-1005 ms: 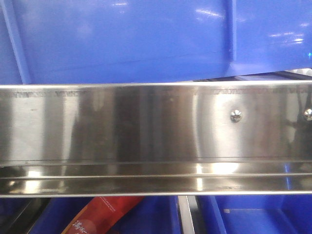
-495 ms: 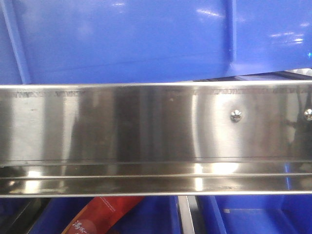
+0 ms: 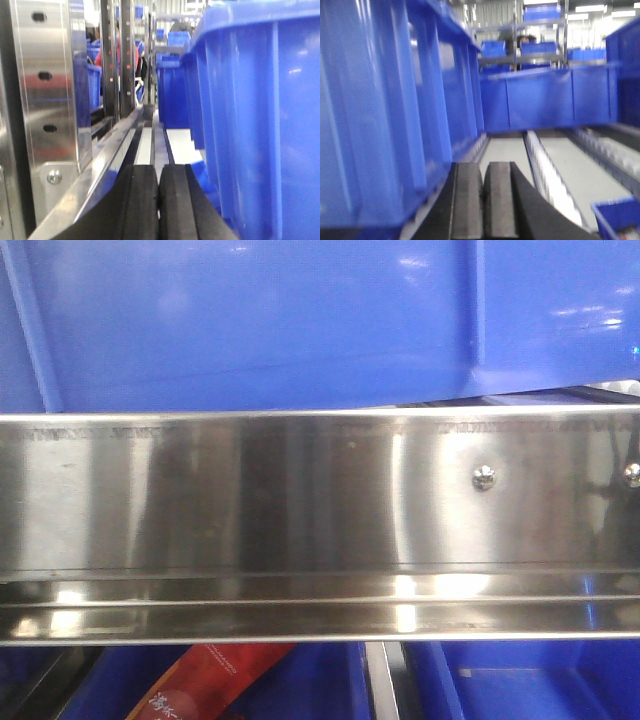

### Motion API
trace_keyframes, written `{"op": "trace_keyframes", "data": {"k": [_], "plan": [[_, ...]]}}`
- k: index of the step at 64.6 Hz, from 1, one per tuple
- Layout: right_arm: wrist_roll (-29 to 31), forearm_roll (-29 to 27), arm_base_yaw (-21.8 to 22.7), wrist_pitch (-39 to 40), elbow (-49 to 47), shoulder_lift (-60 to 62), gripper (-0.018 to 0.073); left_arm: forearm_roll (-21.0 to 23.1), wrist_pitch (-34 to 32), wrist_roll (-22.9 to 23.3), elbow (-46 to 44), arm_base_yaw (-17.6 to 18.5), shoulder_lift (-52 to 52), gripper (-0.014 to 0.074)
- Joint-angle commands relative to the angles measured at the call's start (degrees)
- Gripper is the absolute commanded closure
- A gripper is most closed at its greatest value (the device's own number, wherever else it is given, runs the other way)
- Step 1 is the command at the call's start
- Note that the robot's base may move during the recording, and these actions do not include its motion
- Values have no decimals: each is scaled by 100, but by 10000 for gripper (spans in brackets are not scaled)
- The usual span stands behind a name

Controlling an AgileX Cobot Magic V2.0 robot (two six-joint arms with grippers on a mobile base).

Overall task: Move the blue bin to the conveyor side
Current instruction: 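Reach both grippers toward the rims of the blue bin on the rollers, then lower both grippers over the side walls of the blue bin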

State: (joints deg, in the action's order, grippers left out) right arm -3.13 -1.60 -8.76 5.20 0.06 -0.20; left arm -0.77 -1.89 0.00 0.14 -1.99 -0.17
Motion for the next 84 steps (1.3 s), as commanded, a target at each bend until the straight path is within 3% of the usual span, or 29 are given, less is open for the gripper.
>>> {"op": "trace_keyframes", "data": {"k": [1,10,26,48,60,67,78,84], "plan": [[15,-34,3,589,-6,20,648,108,-151,49,-54,-11,17,620],[-228,-62,3,-21,-815,20,648,77,352,49,-799,-11,17,620],[-228,-62,3,-3094,-3106,-530,648,135,1887,49,-2374,-11,-387,620],[-217,-62,3,-5782,-5970,-2915,648,189,4597,0,-4633,-11,-2578,620],[-192,-62,3,-7340,-7162,-4007,648,200,5267,0,-5603,-11,-3538,620],[-192,-62,3,-7497,-7505,-4380,648,188,5256,0,-5805,-11,-3733,620],[-192,-308,3,-7011,-7547,-4575,648,208,4484,0,-5831,-11,-3848,620],[-183,-294,3,-6680,-7605,-4768,648,208,4549,0,-5952,-11,-4134,620]]}}
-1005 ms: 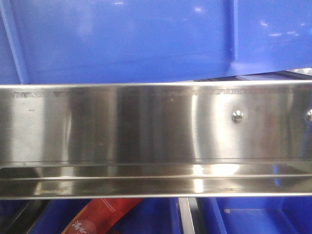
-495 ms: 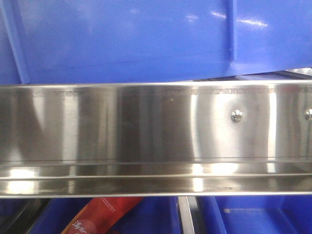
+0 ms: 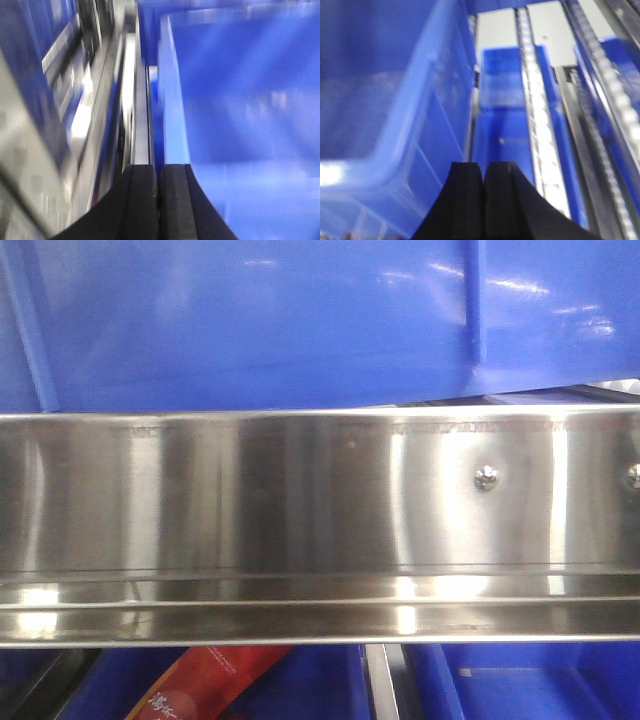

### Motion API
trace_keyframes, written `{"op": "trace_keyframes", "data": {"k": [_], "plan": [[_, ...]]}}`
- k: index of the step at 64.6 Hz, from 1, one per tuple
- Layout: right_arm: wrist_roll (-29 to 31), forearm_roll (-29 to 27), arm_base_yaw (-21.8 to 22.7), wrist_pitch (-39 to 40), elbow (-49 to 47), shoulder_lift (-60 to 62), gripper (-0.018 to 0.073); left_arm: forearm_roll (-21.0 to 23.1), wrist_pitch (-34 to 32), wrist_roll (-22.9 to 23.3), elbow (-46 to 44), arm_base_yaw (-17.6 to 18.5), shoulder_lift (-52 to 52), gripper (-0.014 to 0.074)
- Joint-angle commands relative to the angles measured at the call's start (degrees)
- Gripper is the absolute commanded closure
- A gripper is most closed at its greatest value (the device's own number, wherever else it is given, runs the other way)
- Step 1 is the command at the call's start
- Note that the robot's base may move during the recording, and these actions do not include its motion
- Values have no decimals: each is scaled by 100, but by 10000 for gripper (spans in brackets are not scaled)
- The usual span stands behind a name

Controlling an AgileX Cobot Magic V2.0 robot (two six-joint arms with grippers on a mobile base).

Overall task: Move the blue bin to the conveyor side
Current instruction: 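Lower both grippers over the side walls of the blue bin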

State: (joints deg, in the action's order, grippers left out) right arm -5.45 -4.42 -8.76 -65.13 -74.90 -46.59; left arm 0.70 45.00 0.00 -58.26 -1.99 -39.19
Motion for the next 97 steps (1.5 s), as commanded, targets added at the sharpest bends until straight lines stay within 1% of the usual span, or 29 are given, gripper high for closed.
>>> {"op": "trace_keyframes", "data": {"k": [1,4,8,11,16,20,25,32,43,45,48,53,56,61,74,83,86,89,90,93,97], "plan": [[49,14,3,354,-132,-159,648,78,-96,0,-157,-11,-335,620],[49,26,3,354,-216,-323,648,246,27,0,-271,-11,-551,620],[49,26,3,254,-405,-613,640,657,124,0,-500,-11,-907,620],[49,122,3,98,-619,-876,639,873,110,0,-706,-11,-1183,620],[49,243,3,-120,-1029,-1303,639,1121,110,-192,-1099,-11,-1604,620],[49,442,3,-316,-1386,-1648,639,1157,147,-192,-1411,-11,-1924,620],[49,561,3,-483,-1876,-2103,639,1157,310,-204,-1772,-11,-2332,620],[87,574,-12,-483,-2551,-2714,639,1157,502,-296,-2241,-11,-2926,620],[146,669,-329,-483,-3138,-3389,638,1157,502,-296,-2711,-11,-3542,620],[146,788,-435,-483,-3192,-3495,638,1157,502,-296,-2758,-11,-3608,620],[146,1126,-608,-483,-3224,-3604,638,1157,502,-296,-2783,-11,-3706,620],[-171,1850,-858,-483,-3296,-3824,636,1146,491,-296,-2783,-11,-3791,620],[-369,2129,-950,-483,-3318,-3912,637,1127,491,-296,-2783,-11,-3835,620],[-414,2072,-1037,-483,-3317,-4016,637,1097,452,-296,-2783,-11,-3873,620],[-504,1622,-1088,-483,-3479,-4237,637,1035,39,-296,-2783,-11,-3897,620],[-504,1613,-1088,-483,-3503,-4337,635,1035,-51,-296,-2783,-11,-3897,620],[-504,1613,-1088,-483,-3503,-4337,598,1035,-51,-296,-2783,-11,-3897,620],[-504,1613,-1088,-483,-3503,-4341,532,1035,-51,-296,-2783,-11,-3897,620],[-504,1613,-1088,-483,-3503,-4341,503,1035,-65,-296,-2783,-11,-3897,620],[-504,1613,-1088,-483,-3503,-4341,369,1035,-74,-296,-2783,-11,-3897,620],[-504,1613,-1088,-483,-3503,-4341,242,1035,-74,-296,-2783,-11,-3897,620]]}}
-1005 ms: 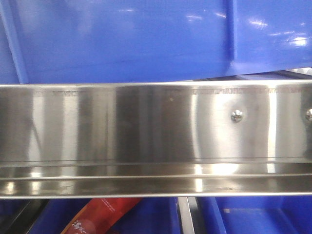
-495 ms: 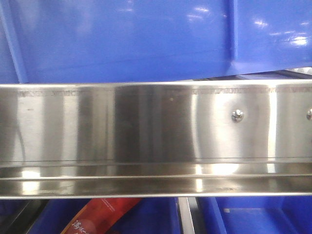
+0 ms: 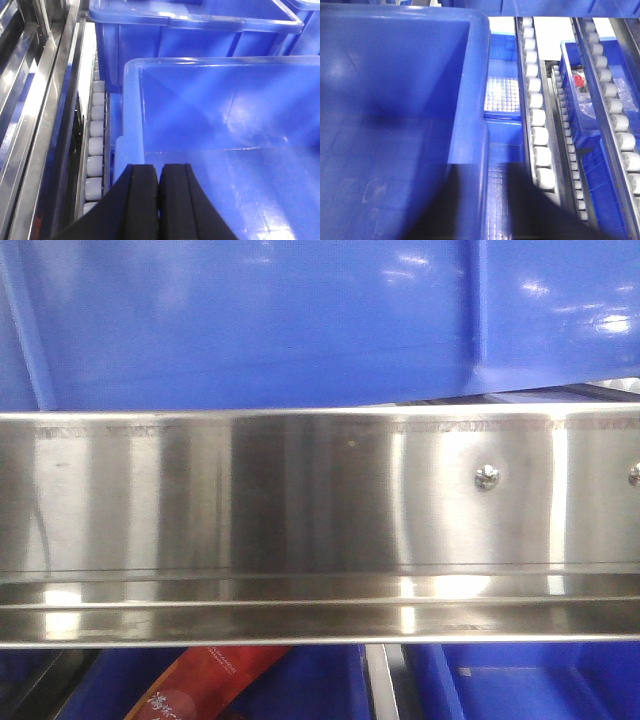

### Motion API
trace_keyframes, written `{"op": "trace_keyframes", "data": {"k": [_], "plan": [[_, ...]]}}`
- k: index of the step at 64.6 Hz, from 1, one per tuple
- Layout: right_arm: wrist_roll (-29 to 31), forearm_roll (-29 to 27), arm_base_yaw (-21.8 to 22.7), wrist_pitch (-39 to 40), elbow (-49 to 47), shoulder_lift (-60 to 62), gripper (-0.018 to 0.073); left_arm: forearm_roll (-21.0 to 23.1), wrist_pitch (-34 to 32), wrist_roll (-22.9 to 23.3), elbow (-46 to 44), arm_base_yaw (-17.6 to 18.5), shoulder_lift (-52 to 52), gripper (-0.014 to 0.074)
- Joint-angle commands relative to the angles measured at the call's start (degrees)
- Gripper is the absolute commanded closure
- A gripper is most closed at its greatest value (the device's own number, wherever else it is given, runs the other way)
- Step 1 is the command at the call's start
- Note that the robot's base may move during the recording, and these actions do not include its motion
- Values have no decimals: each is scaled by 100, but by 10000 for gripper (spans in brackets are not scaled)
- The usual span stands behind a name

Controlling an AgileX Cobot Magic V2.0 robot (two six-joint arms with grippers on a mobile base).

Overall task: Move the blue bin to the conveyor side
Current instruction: 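Lower both grippers over the side walls of the blue bin, then close both grippers on the blue bin's side rims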

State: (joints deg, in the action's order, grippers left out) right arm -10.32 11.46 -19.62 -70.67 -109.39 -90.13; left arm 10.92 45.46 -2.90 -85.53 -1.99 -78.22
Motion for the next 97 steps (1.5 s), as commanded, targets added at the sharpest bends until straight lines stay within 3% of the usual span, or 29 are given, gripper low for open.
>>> {"op": "trace_keyframes", "data": {"k": [1,6,28,97], "plan": [[-16,13,-2,71,-53,12,217,13,-120,-6,-56,-11,7,620],[-16,-87,-2,71,-53,3,154,13,-120,-6,-56,-11,7,620],[-29,-265,-2,71,-53,-216,238,13,75,-6,-56,-11,-38,620],[-29,-173,9,71,109,-470,239,34,310,-6,-35,-11,-303,620]]}}
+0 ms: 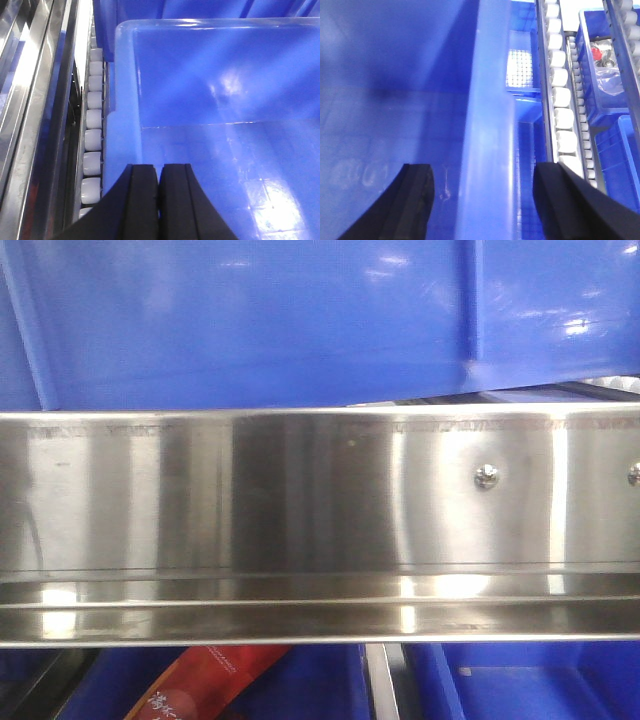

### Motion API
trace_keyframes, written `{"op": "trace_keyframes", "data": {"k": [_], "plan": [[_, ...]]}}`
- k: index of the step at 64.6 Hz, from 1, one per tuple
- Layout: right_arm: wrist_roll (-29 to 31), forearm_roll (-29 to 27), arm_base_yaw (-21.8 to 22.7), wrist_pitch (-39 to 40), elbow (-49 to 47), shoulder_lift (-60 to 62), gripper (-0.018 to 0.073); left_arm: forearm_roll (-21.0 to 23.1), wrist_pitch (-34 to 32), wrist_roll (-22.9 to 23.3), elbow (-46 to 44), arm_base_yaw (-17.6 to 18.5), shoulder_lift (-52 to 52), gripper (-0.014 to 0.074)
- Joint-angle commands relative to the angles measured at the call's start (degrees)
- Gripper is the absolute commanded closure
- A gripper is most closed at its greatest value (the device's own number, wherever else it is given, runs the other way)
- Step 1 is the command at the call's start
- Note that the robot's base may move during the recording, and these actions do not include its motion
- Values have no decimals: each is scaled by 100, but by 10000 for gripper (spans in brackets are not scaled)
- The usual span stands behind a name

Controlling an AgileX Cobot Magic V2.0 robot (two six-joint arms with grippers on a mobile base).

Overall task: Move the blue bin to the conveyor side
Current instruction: 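Close both grippers on the blue bin's side rims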

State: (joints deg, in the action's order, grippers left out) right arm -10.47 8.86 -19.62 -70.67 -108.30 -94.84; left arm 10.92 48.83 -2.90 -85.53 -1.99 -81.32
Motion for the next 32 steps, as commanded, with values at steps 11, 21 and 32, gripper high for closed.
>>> {"op": "trace_keyframes", "data": {"k": [11,21,32], "plan": [[-14,87,9,71,-1,1,239,34,-178,-6,-35,-11,7,610],[-14,87,9,71,-1,1,239,34,-258,-6,-35,-11,7,451],[-14,87,9,71,-1,1,239,22,-523,-6,-35,-11,-46,248]]}}
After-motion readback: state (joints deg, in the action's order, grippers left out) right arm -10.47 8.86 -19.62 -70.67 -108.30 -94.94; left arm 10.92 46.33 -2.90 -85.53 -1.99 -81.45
